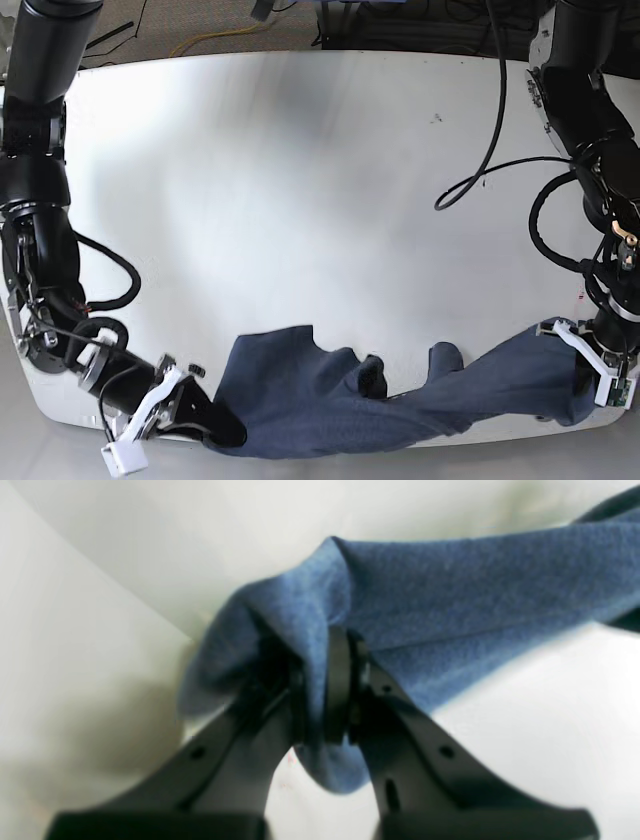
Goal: Fold the T-shirt properly
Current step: 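Lift and shake the shirt, then drag it across the table, then hold the shirt with the right gripper and regrasp with the left gripper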
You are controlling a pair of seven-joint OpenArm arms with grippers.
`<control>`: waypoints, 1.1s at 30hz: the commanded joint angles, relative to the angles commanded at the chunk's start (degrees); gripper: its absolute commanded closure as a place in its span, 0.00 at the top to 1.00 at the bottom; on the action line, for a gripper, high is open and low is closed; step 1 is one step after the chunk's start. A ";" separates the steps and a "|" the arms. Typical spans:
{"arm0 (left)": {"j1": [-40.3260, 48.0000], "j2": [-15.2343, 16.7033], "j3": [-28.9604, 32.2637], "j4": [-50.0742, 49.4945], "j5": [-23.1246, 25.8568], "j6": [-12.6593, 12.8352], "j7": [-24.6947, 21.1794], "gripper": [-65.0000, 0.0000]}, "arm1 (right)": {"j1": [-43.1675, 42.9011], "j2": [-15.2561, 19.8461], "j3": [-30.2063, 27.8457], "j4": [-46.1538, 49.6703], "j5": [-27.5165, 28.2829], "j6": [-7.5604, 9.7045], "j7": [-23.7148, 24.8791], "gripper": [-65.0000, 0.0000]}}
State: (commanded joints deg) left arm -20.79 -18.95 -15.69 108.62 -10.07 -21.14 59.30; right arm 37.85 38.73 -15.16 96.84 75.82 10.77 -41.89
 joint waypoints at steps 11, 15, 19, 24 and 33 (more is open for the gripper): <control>20.92 3.16 -1.05 -0.09 -0.18 -0.09 -0.26 0.51 | -31.65 -3.87 14.68 5.36 -9.23 3.43 0.00 0.00; 26.02 4.31 -1.76 -0.35 -0.18 -0.18 -0.26 0.82 | -39.30 -4.40 17.49 5.27 -10.64 5.89 0.00 0.00; 30.51 4.66 -1.85 0.00 -0.26 -0.18 -0.26 0.87 | -44.66 -4.92 19.43 5.27 -10.99 6.42 0.00 0.00; 34.99 4.48 -2.11 1.41 -0.26 -1.67 -0.35 0.87 | -48.79 -5.10 21.19 5.27 -11.08 6.51 0.00 0.00; 37.10 4.57 -7.03 6.15 -0.26 -18.11 -0.09 0.87 | -49.58 -5.71 21.01 5.27 -11.08 6.51 0.00 0.00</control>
State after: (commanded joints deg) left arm 16.31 -14.37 -22.73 114.77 -10.33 -39.25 59.21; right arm -11.74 33.01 5.85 102.11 64.75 17.27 -41.89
